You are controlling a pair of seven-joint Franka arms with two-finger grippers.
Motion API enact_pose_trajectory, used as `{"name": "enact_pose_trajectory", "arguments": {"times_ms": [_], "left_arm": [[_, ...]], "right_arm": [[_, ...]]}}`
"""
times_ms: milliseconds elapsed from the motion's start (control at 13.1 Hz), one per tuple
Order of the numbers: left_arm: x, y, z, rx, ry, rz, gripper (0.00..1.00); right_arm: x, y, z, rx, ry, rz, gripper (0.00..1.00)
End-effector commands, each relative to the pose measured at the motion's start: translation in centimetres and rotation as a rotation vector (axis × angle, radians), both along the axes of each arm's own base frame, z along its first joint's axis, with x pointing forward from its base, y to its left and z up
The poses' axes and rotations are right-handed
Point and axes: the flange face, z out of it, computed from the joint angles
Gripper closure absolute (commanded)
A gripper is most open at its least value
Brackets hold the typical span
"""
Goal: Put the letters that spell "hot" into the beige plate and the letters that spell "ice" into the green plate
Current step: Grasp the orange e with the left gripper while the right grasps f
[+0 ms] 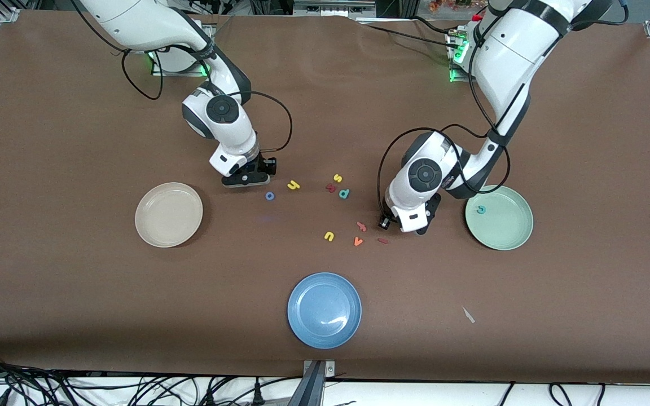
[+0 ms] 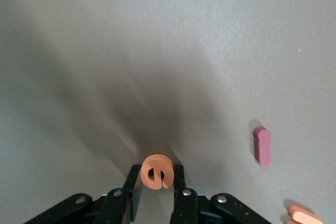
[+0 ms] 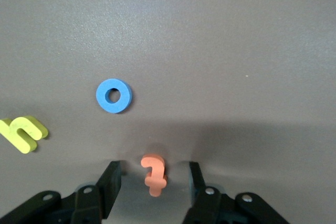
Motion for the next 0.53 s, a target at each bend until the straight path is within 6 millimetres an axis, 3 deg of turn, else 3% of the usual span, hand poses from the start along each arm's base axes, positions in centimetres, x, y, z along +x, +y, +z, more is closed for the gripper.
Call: {"name": "enact_pose_trajectory", "arguments": {"times_ms": [0, 229, 458], "left_arm": [[1.2, 3.3, 5.3, 0.013, 0.031, -0.132, 1.00], [2.3, 11.4, 11.4, -0.073, 0.147, -0.326, 1.00], [2.8, 19.8, 12.4, -0.120, 0.220, -0.528, 1.00]], "right_arm": [[0.1, 0.3, -0.4, 0.003, -0.006, -0.003, 0.47], [0.1, 0.3, -0.4, 0.002, -0.007, -0.001, 0.63], [0.1, 0.3, -0.3, 0.002, -0.008, 0.001, 0.79]]}}
